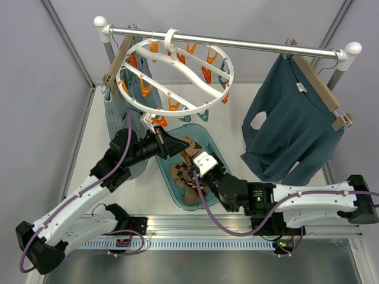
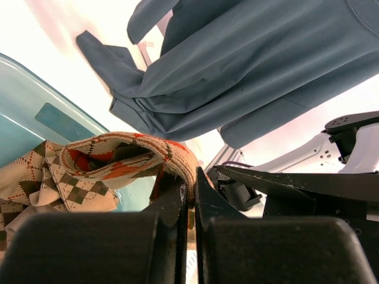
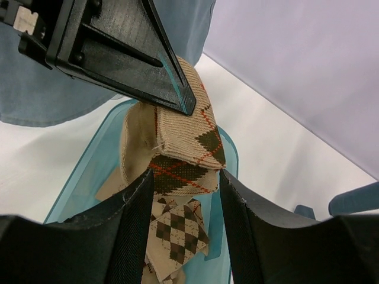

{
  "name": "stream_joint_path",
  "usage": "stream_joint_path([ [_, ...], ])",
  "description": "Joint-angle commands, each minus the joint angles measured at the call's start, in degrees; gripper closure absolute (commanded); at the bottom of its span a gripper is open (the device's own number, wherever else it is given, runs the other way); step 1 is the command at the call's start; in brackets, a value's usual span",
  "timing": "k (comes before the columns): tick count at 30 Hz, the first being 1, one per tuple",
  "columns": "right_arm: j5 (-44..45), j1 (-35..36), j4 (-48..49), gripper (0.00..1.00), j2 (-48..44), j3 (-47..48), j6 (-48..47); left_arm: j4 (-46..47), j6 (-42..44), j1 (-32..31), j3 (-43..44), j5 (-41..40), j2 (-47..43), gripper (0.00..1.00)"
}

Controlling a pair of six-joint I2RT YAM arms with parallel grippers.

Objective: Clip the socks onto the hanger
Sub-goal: Pick up the sock from the bin.

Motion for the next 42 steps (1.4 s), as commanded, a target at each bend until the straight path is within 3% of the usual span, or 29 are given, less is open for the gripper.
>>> stream_joint_path([
  [1,0.31,0.09,3.71,0.46,-0.01,1.31,-2.16,0.96,-1.77,-0.63,2.89,0.5,0.62,0.98],
  [11,0.57,0.18,7.32,0.49,3.94,3.15,-5.5,0.79,-1.51,-1.42,3.24,0.5,0.8,0.98],
  [19,2.68,0.18,10.4,0.75,3.86,3.24,-7.0,-0.01,-0.8,-1.51,3.07,0.77,0.54,0.98],
  [24,3.74,0.09,10.49,1.0,3.42,3.94,-6.48,0.78,-0.63,-1.6,2.19,1.29,0.53,0.98],
  [29,3.83,0.18,8.91,1.0,2.81,4.56,-4.98,1.4,-0.01,-1.6,1.84,1.64,0.27,0.96],
  [30,3.65,0.18,8.64,1.0,2.46,4.56,-4.11,1.23,0.34,-1.6,1.93,1.47,0.27,0.92],
  [33,3.48,0.18,6.45,1.0,0.79,4.73,-1.91,0.44,2.79,-1.6,2.28,-0.37,-0.51,0.55],
  [35,3.48,0.18,5.22,1.0,-0.53,4.99,-0.77,0.34,4.55,-1.6,2.28,-3.0,-1.22,0.41],
  [37,3.74,0.09,3.03,1.0,-1.32,5.35,1.07,0.61,7.01,-1.6,2.45,-5.64,-2.27,0.31],
  [42,3.39,0.18,-1.72,1.0,-2.38,7.72,4.6,8.5,14.47,-1.6,-1.05,-7.06,-5.61,0.26],
])
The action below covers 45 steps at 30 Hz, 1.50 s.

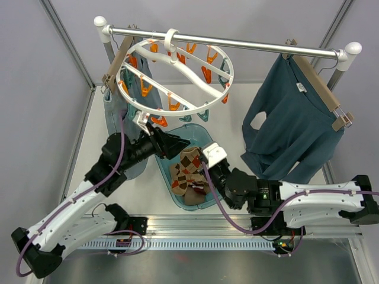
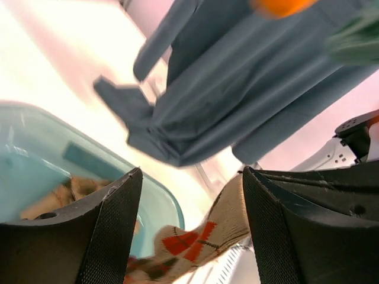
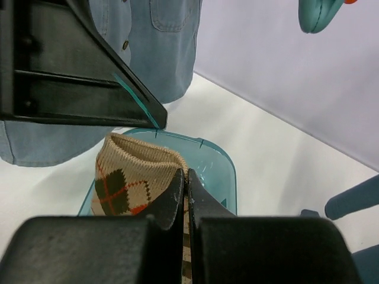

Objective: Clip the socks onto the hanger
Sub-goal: Pick up the sock from the bin.

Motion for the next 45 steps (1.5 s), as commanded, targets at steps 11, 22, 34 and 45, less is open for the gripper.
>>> stream_joint_path([
  [11,-4.09,0.18,-15.67,1.0,-2.37,11.47,11.83,28.42,21.55,-0.27,-14.13,6.01,-12.53,0.27],
  [22,-6.55,0.09,-20.6,1.0,-1.66,17.28,15.09,31.33,23.49,-0.27,-12.73,15.94,-7.88,0.29],
  [34,-7.87,0.18,-20.6,1.0,-0.26,19.38,15.26,33.88,21.74,-0.27,-12.64,17.79,-6.56,0.28],
  [45,-9.01,0.09,-20.69,1.0,1.76,21.06,16.32,36.78,20.15,-0.27,-12.55,17.44,-5.85,0.42],
])
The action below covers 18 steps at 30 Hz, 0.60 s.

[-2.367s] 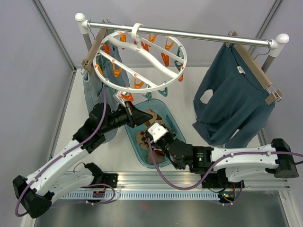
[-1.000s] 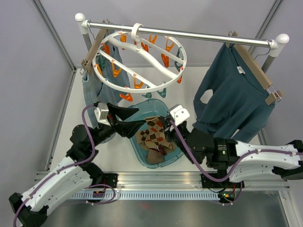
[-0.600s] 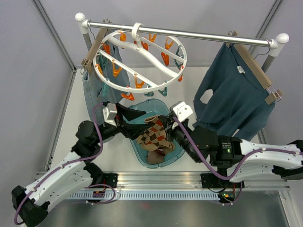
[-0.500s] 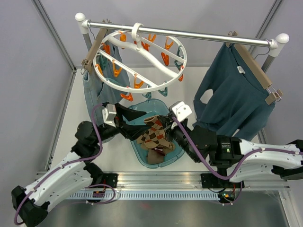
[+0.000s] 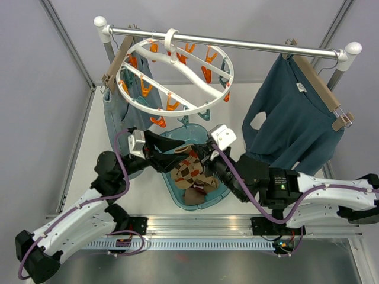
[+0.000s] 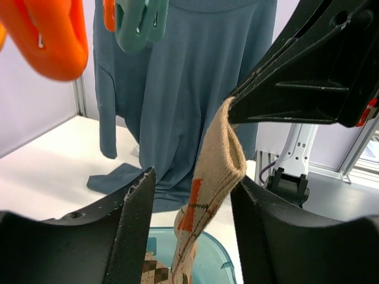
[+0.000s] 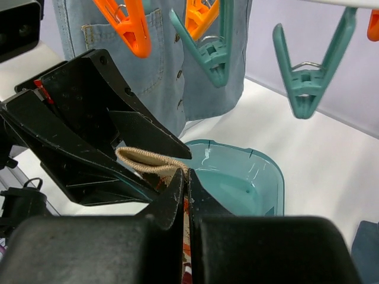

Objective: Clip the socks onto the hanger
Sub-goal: Pick up the sock from the bin.

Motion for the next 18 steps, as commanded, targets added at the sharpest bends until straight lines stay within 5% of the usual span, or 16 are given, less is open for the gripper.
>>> stream_joint_path([
  [1,-0.57,0.18,0.28,1.0,0.7,2.2,1.23,4.02,-0.68,-0.2,1.74,0.94,-0.23,0.44],
  [4,-0.23,0.18,0.28,1.0,1.13,2.28,1.41,4.37,-1.38,-0.2,1.74,1.38,-0.5,0.58],
  [8,0.47,0.18,0.45,0.99,1.49,2.55,1.24,3.67,-1.56,-0.2,1.74,1.64,-0.94,0.93],
  [9,1.26,0.18,0.45,0.88,1.4,2.63,1.06,3.41,-1.56,-0.2,1.74,1.64,-1.02,0.97],
  [13,7.06,0.09,0.98,0.51,0.52,2.64,-1.74,2.53,-2.43,-0.2,1.66,1.21,-1.82,0.98],
  [18,7.17,-2.35,1.25,0.4,-4.04,3.16,-6.41,0.59,-3.4,-0.2,1.92,0.59,-2.26,0.98],
])
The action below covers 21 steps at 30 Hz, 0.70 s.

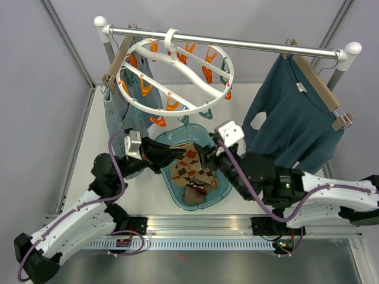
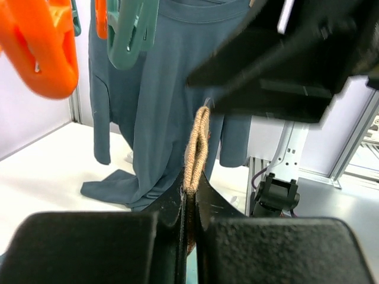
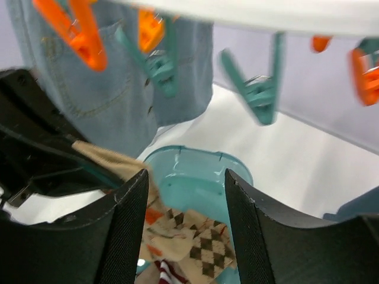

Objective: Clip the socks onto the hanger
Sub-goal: Pick up the sock from the bin, then open the clamp at the hanger.

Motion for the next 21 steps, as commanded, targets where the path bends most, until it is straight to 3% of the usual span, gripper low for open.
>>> stream_joint_path([
  [1,0.0,-2.87,0.46,0.4,-4.38,3.92,-3.04,-0.28,-1.63,-0.18,1.9,0.17,-0.7,0.98],
  [9,-8.97,-13.23,-6.84,0.42,-6.84,8.68,-4.45,-1.69,-1.63,-0.18,1.81,-0.44,-0.79,0.98],
  [12,-16.96,-16.75,-8.42,0.41,-6.93,9.9,-4.45,-1.52,-1.72,-0.27,1.9,-0.18,-0.62,0.98],
  [21,-24.1,-17.64,-8.07,0.33,-4.3,8.95,-6.29,-2.13,-1.63,-0.27,2.07,0.0,-0.71,0.98],
])
